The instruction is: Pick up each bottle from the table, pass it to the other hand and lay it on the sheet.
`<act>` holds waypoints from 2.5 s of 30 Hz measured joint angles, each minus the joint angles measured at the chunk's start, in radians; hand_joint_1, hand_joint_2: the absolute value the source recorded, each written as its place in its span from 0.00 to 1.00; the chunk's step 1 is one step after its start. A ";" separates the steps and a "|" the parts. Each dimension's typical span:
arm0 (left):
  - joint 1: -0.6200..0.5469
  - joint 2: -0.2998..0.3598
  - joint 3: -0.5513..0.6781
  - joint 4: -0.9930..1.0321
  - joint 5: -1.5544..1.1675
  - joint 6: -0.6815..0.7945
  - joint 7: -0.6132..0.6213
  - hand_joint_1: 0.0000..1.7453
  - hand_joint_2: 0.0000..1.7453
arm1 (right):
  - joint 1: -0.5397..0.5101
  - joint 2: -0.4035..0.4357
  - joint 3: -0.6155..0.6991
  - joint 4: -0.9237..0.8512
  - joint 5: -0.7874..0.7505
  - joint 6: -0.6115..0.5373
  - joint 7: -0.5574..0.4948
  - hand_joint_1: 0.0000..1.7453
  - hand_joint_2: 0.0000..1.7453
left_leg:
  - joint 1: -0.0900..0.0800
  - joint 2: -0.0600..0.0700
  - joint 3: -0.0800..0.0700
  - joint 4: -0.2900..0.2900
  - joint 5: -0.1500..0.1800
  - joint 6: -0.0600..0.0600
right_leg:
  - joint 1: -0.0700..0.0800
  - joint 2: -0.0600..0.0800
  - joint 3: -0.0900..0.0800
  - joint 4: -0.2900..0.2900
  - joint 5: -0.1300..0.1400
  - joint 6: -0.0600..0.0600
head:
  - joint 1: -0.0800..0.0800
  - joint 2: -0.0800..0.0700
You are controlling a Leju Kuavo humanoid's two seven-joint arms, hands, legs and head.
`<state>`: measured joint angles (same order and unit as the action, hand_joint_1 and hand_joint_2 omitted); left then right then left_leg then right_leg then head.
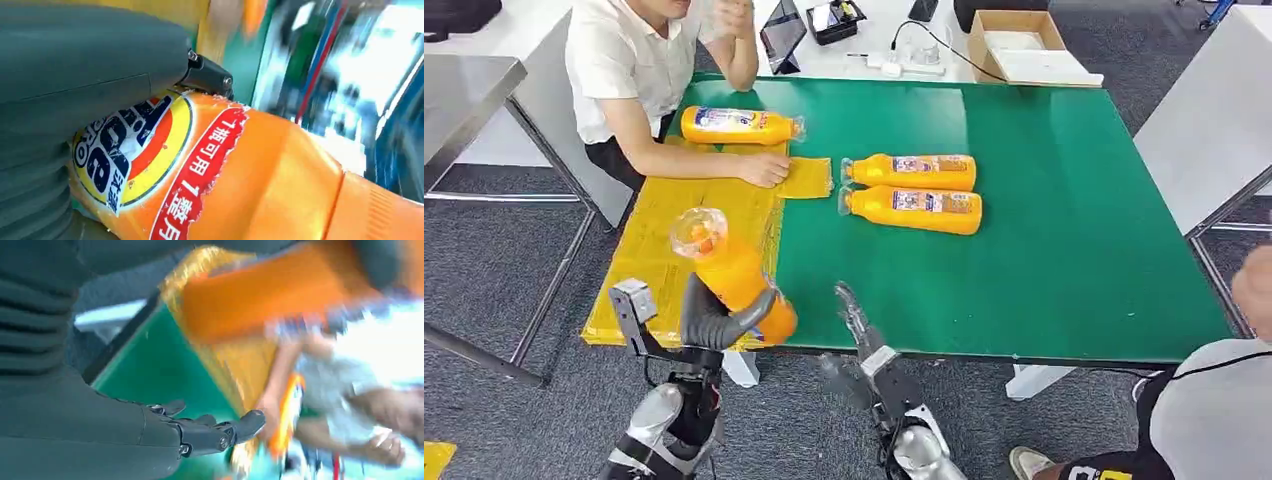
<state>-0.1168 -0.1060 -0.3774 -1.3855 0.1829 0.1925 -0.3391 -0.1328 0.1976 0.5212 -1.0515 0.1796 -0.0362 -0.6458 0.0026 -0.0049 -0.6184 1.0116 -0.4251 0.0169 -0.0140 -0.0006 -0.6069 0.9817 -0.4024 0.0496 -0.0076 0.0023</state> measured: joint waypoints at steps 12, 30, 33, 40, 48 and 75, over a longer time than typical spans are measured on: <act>-0.163 -0.008 0.212 0.249 -1.181 0.503 -0.012 1.00 1.00 | 0.069 -0.016 -0.026 -0.185 0.076 -0.048 -0.015 0.00 0.00 | 0.000 0.000 0.000 0.000 0.001 0.000 | 0.000 0.000 0.000 0.000 0.000 0.000 | 0.001 0.000; -0.442 -0.004 0.246 0.910 -1.460 0.328 0.291 0.60 1.00 | 0.054 0.003 0.043 -0.161 0.036 0.005 -0.017 0.00 0.00 | 0.000 0.000 -0.001 0.000 0.002 0.000 | 0.000 0.000 0.000 0.001 0.000 0.000 | 0.001 0.000; -0.469 -0.004 0.244 0.945 -1.460 0.281 0.319 0.00 1.00 | 0.052 0.008 0.047 -0.152 0.034 0.005 -0.016 0.00 0.00 | 0.000 0.000 0.000 0.000 0.002 0.000 | 0.000 0.000 0.001 0.001 0.001 0.000 | 0.000 0.000; -0.499 -0.005 0.243 0.978 -1.441 0.193 0.304 0.00 1.00 | 0.046 0.011 0.047 -0.128 0.032 0.002 -0.015 0.00 0.00 | 0.000 0.000 0.004 0.000 0.002 0.000 | 0.000 0.000 0.005 0.001 0.001 0.000 | 0.000 0.000; -0.494 -0.031 0.247 0.967 -1.215 0.001 0.041 0.00 1.00 | 0.044 0.013 0.045 -0.104 0.035 0.001 -0.022 0.00 0.00 | -0.001 -0.003 0.004 0.000 0.002 0.000 | -0.001 -0.001 0.006 0.001 0.000 0.000 | 0.000 0.000; -0.139 -0.060 0.098 0.204 -0.385 0.215 -0.107 0.00 1.00 | 0.107 -0.048 0.031 -0.205 0.251 -0.423 -0.017 0.00 1.00 | 0.000 -0.001 0.001 0.000 0.001 0.000 | 0.000 -0.001 0.002 0.000 0.000 0.000 | 0.001 0.000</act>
<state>-0.2563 -0.1659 -0.2796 -1.1816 -0.2018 0.4070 -0.4463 -0.0257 0.1497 0.5524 -1.2569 0.4304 -0.4588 -0.6631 0.0023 -0.0057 -0.6175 1.0115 -0.4240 0.0166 -0.0143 -0.0011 -0.6046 0.9820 -0.4023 0.0497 -0.0065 0.0023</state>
